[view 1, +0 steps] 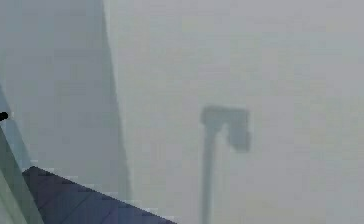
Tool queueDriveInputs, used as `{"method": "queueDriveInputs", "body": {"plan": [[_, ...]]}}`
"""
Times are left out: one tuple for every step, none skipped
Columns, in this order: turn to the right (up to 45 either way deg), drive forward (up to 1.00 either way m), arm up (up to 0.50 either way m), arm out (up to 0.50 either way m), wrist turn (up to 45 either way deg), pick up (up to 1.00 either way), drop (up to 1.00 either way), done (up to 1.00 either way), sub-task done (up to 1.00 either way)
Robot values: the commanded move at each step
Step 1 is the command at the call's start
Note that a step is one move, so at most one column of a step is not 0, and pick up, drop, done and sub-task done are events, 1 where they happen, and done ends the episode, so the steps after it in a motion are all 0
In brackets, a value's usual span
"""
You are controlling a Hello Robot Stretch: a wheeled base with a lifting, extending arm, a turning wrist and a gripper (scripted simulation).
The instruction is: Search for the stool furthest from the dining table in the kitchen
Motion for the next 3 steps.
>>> {"method": "queueDriveInputs", "body": {"plan": [[-45.0,0.00,0.00,0.00,0.0,0.00,0.00,0.00,0.00],[-21.0,0.00,0.00,0.00,0.0,0.00,0.00,0.00,0.00],[0.0,0.15,0.00,0.00,0.0,0.00,0.00,0.00,0.00]]}}
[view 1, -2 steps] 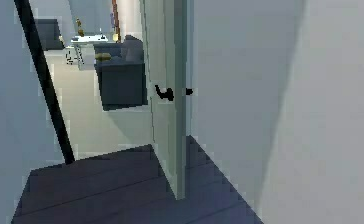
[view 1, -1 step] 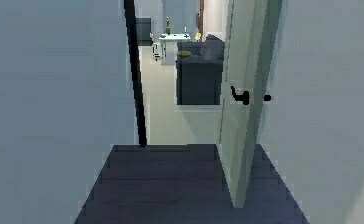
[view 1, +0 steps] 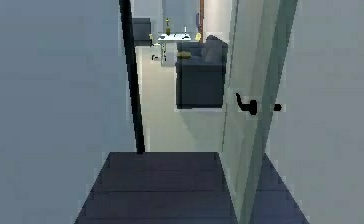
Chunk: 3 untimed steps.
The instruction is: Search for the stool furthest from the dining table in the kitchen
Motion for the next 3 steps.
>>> {"method": "queueDriveInputs", "body": {"plan": [[3.0,0.00,0.00,0.00,0.0,0.00,0.00,0.00,0.00],[0.0,1.00,0.00,0.00,0.0,0.00,0.00,0.00,0.00],[0.0,0.80,0.00,0.00,0.0,0.00,0.00,0.00,0.00]]}}
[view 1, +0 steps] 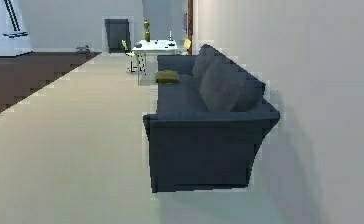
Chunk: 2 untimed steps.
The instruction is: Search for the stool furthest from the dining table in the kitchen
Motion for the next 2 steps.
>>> {"method": "queueDriveInputs", "body": {"plan": [[-36.0,0.00,0.00,0.00,0.0,0.00,0.00,0.00,0.00],[0.0,0.65,0.00,0.00,0.0,0.00,0.00,0.00,0.00]]}}
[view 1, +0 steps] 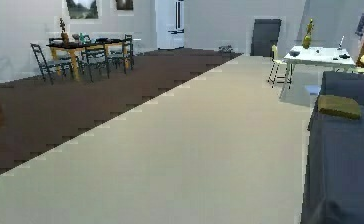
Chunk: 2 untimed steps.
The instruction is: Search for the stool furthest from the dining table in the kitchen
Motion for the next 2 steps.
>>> {"method": "queueDriveInputs", "body": {"plan": [[-27.0,0.00,0.00,0.00,0.0,0.00,0.00,0.00,0.00],[0.0,1.00,0.00,0.00,0.0,0.00,0.00,0.00,0.00]]}}
